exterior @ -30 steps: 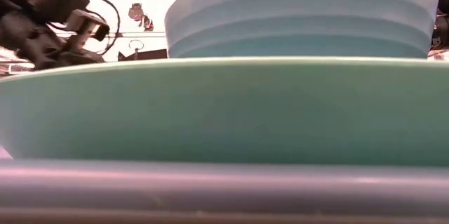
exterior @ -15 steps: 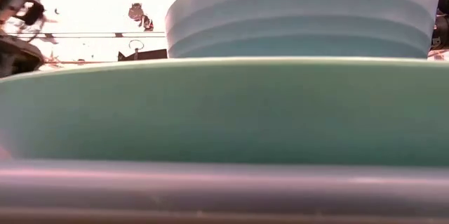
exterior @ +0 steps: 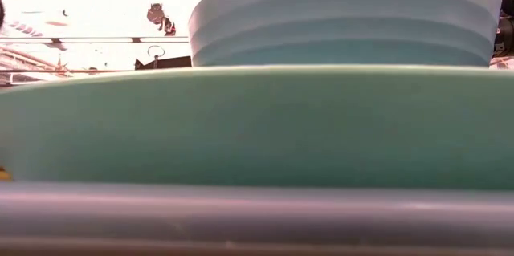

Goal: Set up tray
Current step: Put the yellow napkin to the left of the blue plate on the blue serving tray, then put the orange fork on the yellow napkin

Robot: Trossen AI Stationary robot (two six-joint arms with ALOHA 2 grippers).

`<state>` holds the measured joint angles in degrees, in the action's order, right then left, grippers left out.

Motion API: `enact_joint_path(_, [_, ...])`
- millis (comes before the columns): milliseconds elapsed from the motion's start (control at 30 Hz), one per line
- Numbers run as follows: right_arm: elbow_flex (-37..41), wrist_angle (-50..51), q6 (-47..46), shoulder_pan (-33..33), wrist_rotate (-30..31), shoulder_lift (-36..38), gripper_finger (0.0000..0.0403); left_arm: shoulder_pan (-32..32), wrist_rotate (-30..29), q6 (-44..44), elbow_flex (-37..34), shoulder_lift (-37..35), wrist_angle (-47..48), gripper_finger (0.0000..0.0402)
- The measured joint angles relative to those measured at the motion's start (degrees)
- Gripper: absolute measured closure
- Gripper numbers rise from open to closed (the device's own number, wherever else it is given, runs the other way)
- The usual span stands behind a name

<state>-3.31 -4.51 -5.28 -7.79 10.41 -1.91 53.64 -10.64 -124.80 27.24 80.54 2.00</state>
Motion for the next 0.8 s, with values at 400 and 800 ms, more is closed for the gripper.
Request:
enact_joint_path(400, [-0.01, 0.00, 0.01, 0.01, 0.00, -0.01, 0.0358, 0.75, -5.23, 0.68, 0.07, 1.26, -1.64, 0.0334])
enact_joint_path(800, [0.00, 0.00, 0.01, 0.01, 0.00, -0.02, 0.0358, 1.04, -4.76, 8.28, 1.87, -8.75, -5.24, 0.0271])
